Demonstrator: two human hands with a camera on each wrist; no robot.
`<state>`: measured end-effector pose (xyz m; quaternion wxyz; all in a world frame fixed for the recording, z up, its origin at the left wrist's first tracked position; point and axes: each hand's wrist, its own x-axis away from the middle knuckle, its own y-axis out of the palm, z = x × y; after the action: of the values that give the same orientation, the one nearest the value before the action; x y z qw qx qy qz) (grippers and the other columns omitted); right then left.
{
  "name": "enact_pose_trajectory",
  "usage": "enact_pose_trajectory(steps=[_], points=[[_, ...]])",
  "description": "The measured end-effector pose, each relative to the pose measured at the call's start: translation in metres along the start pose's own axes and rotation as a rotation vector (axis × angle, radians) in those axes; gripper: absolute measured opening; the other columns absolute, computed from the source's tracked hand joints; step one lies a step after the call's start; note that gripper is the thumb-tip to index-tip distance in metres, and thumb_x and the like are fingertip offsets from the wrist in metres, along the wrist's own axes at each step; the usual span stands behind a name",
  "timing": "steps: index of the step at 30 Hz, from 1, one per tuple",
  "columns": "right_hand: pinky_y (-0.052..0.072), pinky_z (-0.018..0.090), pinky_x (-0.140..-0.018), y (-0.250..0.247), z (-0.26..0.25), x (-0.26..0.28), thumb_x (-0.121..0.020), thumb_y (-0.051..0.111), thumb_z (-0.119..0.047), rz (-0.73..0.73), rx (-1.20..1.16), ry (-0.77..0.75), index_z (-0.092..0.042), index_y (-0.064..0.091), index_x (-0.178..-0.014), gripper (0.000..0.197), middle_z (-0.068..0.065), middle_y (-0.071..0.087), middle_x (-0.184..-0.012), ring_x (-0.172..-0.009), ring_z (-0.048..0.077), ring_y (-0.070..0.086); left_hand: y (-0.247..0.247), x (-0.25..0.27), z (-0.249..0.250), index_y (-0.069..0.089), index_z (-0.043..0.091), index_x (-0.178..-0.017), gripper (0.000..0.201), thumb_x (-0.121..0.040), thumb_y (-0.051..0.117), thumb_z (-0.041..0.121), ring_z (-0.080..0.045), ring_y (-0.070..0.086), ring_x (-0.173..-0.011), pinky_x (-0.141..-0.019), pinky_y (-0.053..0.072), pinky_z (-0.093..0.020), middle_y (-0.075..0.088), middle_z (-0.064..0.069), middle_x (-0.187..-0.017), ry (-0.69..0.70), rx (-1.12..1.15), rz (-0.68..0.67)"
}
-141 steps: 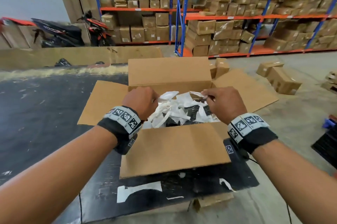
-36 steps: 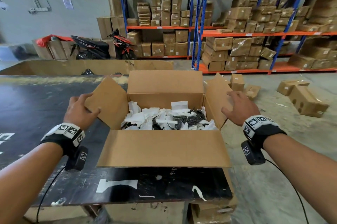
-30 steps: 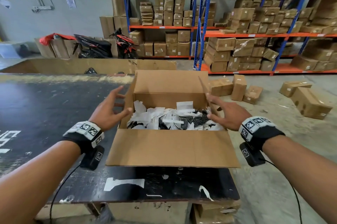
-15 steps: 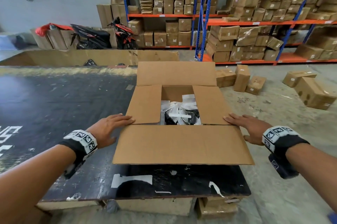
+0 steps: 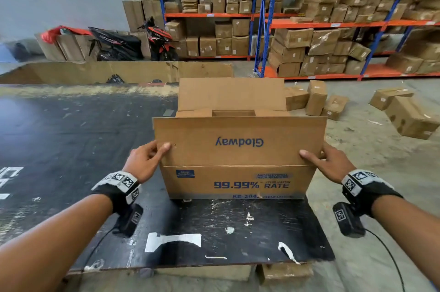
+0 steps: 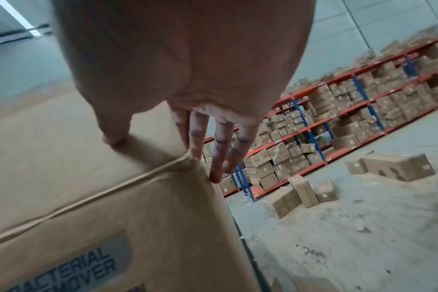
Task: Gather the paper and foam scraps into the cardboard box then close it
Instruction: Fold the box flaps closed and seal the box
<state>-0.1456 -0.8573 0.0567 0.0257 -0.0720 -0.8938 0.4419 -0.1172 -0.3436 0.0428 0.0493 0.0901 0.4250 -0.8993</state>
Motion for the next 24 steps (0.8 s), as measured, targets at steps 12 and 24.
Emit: enact_pose_trajectory(steps=[12,24], points=[[0.043,0.047,-0.102,0.031,-0.021,-0.019,-0.081,0.075,-0.048,0.157,0.165,0.107,-0.036,0.022,-0.151,0.089,0.012,0.04,-0.146,-0.127,0.036,0.049,0.052,-0.029,0.052,0.019,0.044,-0.156,0.075,-0.09,0.038,0.074,-0.026,0.005,-0.156,-0.124,0.014,-0.056,0.004,0.003,-0.169,0.3,-0.491,-0.196],[0.043,0.042,-0.102,0.024,-0.137,-0.099,-0.086,0.066,-0.04,0.065,0.461,-0.293,-0.03,0.049,-0.135,0.053,-0.002,0.051,-0.134,-0.124,0.023,0.049,0.075,-0.029,0.052,-0.014,0.054,-0.153,0.072,-0.086,-0.005,0.081,-0.02,-0.015,-0.155,-0.123,-0.003,-0.057,-0.017,0.012,-0.166,0.269,-0.615,-0.326]])
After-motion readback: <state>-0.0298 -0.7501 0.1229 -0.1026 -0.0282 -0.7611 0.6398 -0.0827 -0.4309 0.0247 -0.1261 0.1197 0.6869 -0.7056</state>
